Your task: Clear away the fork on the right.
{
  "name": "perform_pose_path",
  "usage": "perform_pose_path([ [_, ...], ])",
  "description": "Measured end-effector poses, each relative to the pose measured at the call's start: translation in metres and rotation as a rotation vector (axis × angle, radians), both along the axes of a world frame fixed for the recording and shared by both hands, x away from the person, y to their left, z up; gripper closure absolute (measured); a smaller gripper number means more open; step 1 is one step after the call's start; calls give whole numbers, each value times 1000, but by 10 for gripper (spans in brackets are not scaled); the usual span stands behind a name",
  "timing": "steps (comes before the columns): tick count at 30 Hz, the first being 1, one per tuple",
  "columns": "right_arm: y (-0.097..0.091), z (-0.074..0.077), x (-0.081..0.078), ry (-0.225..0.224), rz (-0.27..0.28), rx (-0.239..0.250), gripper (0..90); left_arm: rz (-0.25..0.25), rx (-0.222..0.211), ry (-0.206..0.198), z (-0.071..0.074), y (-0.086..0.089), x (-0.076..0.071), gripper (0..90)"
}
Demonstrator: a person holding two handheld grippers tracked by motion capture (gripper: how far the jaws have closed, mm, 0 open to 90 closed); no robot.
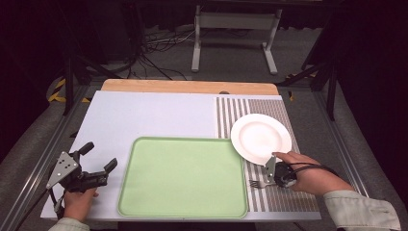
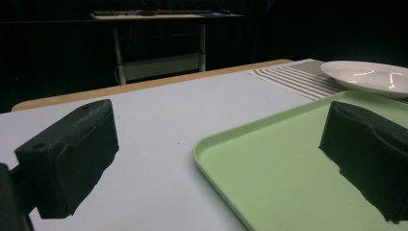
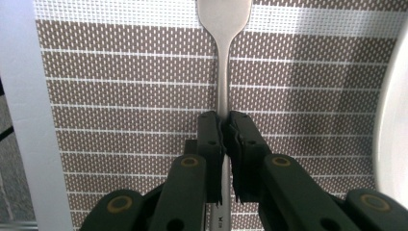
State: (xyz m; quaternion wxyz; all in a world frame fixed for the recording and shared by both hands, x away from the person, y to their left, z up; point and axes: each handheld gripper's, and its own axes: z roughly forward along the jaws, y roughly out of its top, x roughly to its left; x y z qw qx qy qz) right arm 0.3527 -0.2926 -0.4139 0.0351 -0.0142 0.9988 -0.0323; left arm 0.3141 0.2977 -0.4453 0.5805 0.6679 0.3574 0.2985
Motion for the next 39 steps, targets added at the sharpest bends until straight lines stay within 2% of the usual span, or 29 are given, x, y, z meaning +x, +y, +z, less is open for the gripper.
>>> perform_pose_path([
  [6,1,0,0,-1,3,-4,850,0,-1,-1,0,0,0,5],
  [11,2,0,-3,-23,15,-10,852,1,-3,0,0,0,0,4],
  [22,2,23,-4,-55,-9,70,852,2,-5,0,0,0,0,4],
  [23,2,29,-4,-59,-18,99,852,2,-6,0,0,0,0,4],
  [29,3,39,-4,-78,-29,132,852,3,-6,1,0,0,0,4],
  [30,4,42,-4,-88,-41,157,852,3,-7,1,0,0,0,3],
  [33,4,46,-4,-93,-41,166,852,3,-6,0,0,0,0,4],
  [37,5,55,-4,-107,-79,217,852,3,-5,0,0,0,0,3],
  [39,6,56,-4,-111,-73,226,852,4,-7,-1,0,0,0,3],
])
